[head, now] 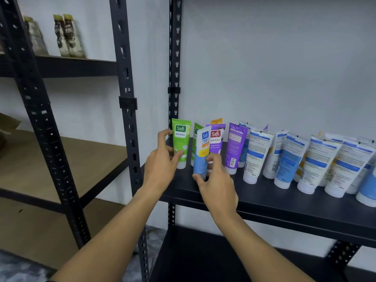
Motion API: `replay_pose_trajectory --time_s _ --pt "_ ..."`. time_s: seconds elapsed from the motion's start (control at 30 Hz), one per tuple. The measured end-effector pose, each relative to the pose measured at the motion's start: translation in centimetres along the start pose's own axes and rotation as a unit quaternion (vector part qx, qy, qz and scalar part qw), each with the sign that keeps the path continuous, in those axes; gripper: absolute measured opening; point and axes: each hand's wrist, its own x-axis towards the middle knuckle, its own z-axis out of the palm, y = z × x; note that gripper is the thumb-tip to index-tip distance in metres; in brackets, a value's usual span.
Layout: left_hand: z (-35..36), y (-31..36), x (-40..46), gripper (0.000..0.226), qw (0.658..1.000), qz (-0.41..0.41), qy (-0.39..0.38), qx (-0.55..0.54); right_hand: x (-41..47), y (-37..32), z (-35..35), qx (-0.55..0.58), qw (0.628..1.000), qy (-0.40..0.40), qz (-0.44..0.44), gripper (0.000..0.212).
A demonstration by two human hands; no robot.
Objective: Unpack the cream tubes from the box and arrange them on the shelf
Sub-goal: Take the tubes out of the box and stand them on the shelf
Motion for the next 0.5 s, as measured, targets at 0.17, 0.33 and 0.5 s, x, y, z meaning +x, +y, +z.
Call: replay_pose_trajectory --time_s 0.17,0.33,0.5 --pt "1.1 -1.5 0.0 0.052 1.000 -0.013 -0.008 0.015 -0.1 0.0 -0.1 -0.008 1.000 -0.009 0.008 0.049" --pt "1.9 -2.0 -0.2 0.046 1.000 -0.012 -0.004 0.015 0.0 0.0 0.0 -0.007 1.000 -0.007 0.008 0.050" --pt "2.0 -2.2 -0.5 0.045 0.999 -0.019 0.002 0.027 0.0 0.1 0.0 -0.006 1.000 -0.007 0.007 0.050"
